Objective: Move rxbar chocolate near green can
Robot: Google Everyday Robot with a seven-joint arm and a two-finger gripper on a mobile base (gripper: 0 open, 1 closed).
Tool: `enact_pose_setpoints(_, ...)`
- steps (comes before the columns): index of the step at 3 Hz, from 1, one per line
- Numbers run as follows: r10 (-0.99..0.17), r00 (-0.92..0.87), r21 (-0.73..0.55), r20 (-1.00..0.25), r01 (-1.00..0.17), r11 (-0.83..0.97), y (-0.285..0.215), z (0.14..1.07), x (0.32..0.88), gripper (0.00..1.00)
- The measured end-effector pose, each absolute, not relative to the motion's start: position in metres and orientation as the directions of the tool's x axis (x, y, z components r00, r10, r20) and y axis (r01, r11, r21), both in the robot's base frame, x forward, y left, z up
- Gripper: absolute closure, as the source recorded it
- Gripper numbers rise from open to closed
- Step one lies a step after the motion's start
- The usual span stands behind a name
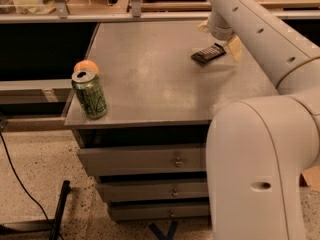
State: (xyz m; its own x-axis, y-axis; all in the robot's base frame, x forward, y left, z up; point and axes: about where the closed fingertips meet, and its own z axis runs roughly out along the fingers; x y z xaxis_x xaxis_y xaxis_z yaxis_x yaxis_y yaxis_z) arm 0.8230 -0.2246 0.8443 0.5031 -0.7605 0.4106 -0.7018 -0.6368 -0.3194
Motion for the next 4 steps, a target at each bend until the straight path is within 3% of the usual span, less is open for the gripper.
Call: enact_pose_setpoints(4,-0.682,0.575,-0.396,0.452,-0.556,-0.731,-0.214,0.848,0.818,0.0)
